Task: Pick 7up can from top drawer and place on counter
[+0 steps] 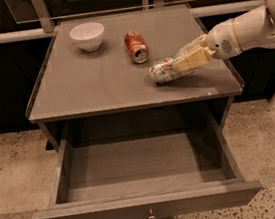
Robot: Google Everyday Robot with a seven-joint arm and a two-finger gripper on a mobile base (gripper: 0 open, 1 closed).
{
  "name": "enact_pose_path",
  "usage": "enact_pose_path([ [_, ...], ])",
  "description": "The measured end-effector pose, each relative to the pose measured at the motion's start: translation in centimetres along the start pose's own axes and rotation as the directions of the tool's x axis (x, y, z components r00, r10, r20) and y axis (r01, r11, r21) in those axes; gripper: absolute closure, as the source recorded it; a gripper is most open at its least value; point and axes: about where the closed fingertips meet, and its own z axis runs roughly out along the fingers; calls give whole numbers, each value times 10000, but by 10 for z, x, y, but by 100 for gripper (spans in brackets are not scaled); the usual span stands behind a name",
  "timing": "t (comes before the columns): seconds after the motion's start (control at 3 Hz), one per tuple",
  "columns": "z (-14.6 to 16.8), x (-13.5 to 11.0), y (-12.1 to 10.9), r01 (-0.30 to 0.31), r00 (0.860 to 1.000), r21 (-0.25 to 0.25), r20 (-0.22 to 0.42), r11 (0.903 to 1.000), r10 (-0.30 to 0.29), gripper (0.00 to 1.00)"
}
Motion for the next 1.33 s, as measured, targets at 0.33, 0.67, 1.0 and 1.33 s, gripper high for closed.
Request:
enact_pose_path([
  [0.33,0,-1,1,10,10000,-2,-3,10000,-10,59],
  [0.67,0,-1,1,10,10000,-3,-3,10000,-10,36],
  [1.0,0,-1,1,10,10000,-3,-3,10000,-10,13],
  [1.33,0,-1,1,10,10000,-4,-3,10000,-10,0],
])
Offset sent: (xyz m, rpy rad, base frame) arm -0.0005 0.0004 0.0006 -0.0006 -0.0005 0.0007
